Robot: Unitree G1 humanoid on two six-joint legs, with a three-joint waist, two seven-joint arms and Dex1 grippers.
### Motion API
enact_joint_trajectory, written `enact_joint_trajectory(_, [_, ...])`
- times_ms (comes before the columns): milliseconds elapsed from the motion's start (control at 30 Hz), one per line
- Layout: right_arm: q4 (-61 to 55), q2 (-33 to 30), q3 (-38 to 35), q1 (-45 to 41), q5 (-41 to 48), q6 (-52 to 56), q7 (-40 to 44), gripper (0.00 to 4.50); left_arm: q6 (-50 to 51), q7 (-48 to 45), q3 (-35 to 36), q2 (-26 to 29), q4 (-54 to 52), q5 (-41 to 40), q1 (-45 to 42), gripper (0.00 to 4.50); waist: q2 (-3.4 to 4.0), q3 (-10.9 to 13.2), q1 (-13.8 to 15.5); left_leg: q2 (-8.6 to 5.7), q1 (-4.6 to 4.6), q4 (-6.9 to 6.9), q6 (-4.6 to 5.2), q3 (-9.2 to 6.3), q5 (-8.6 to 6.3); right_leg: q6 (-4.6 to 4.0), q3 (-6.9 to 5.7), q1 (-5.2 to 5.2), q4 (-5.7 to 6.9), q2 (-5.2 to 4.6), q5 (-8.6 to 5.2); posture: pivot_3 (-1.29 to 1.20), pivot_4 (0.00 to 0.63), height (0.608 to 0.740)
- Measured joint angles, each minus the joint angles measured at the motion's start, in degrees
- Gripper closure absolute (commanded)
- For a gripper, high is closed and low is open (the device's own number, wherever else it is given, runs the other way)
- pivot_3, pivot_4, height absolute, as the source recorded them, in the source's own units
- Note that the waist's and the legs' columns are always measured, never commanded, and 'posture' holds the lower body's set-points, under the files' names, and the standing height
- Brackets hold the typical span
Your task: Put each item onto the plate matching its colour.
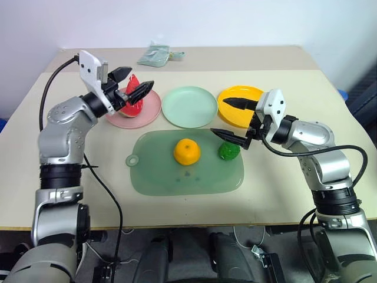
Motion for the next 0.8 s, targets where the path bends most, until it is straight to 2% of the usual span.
enact_joint_trajectory(200, [-1.87, -0.23, 0.16, 0.32, 1.00, 1.70, 1.49, 0.00, 7.98, -8.53, -0.11, 5.44, -9.29, -7.46, 8.53, 0.09, 0.01, 0.00, -0.04, 0.01, 0.00, -0.01, 0.00, -0.02, 0.00, 0.00, 0.00, 0.00, 0.00, 0.00, 0.00, 0.00, 0.150, 0.738])
enact_joint_trajectory(300, [-4.10, 0.13, 0.58, 0.35, 1.29, 3.45, 1.01, 0.00, 10.01, -9.92, -0.05, 7.30, -11.74, -8.57, 10.63, 0.09, 0.00, 0.00, 0.09, 0.01, 0.00, 0.01, 0.00, -0.02, 0.00, 0.00, 0.00, 0.01, 0.00, 0.00, 0.00, 0.00, 0.150, 0.738])
enact_joint_trajectory(633, [-12.14, 0.58, 7.33, -6.16, -0.05, 19.80, -6.54, 0.00, 3.72, -19.43, 4.52, 11.87, -14.39, -9.66, 21.63, 0.09, 0.02, 0.01, -0.04, 0.05, 0.00, -0.06, 0.00, 0.00, 0.00, -0.05, 0.00, -0.05, -0.02, 0.01, -0.03, 0.00, 0.150, 0.738])
enact_joint_trajectory(800, [-12.92, 0.73, 9.51, -8.05, 0.06, 24.91, -7.32, 0.00, 0.08, -20.94, 5.76, 12.86, -14.44, -8.73, 24.71, 0.09, 0.01, 0.01, 0.39, 0.03, 0.00, -0.03, 0.00, -0.01, 0.00, -0.05, -0.01, 0.00, -0.05, -0.02, -0.03, 0.00, 0.150, 0.738])
